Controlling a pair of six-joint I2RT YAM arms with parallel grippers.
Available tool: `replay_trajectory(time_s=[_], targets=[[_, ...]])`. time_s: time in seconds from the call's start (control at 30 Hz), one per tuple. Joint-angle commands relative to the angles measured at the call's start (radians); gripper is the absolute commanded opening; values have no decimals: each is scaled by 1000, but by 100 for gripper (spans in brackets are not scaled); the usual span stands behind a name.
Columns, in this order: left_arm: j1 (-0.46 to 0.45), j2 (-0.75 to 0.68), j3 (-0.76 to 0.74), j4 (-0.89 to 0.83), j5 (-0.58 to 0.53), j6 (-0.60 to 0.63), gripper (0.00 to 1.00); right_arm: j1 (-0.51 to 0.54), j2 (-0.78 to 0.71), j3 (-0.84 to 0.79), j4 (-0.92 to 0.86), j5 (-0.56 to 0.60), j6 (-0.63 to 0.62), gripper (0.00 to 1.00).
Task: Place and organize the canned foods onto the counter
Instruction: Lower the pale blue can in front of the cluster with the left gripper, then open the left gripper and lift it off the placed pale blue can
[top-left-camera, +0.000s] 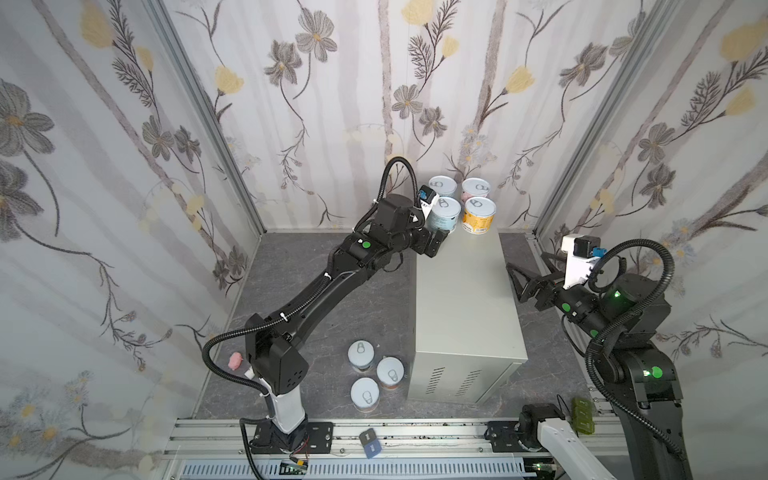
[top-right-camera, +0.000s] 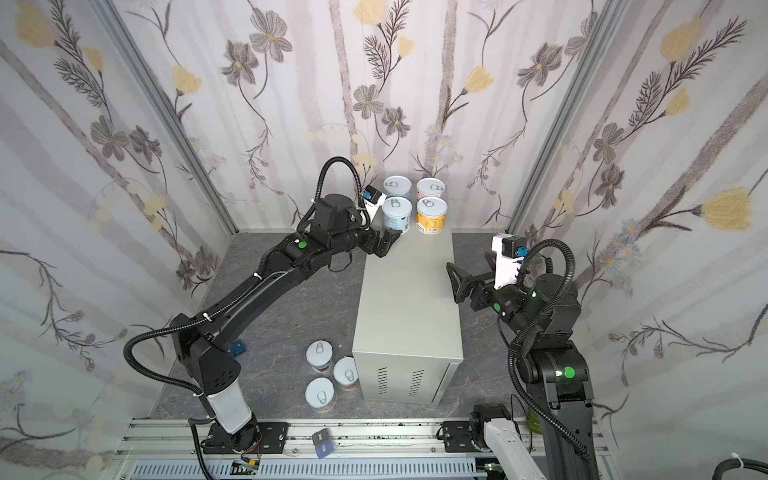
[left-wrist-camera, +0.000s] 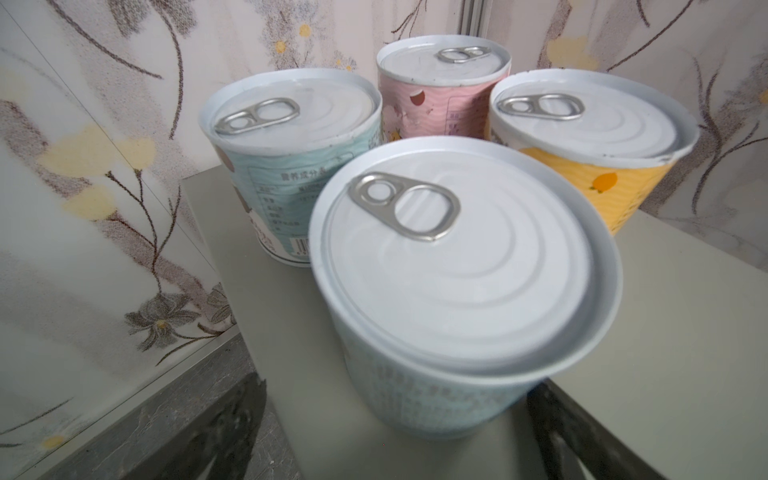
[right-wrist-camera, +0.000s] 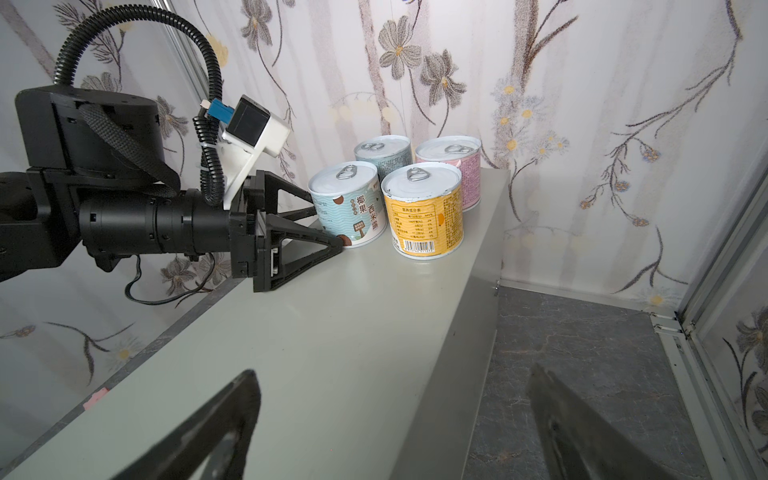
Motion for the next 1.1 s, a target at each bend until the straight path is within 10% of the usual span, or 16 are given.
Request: replay_trajectory(time_s=[0.0,1.07], targets=[[4,11,9,-6,2,6,100,1,0,-2,22,15,-19,100],[8,45,45,-19,13,5,100,2,0,3,15,23,-27,100]])
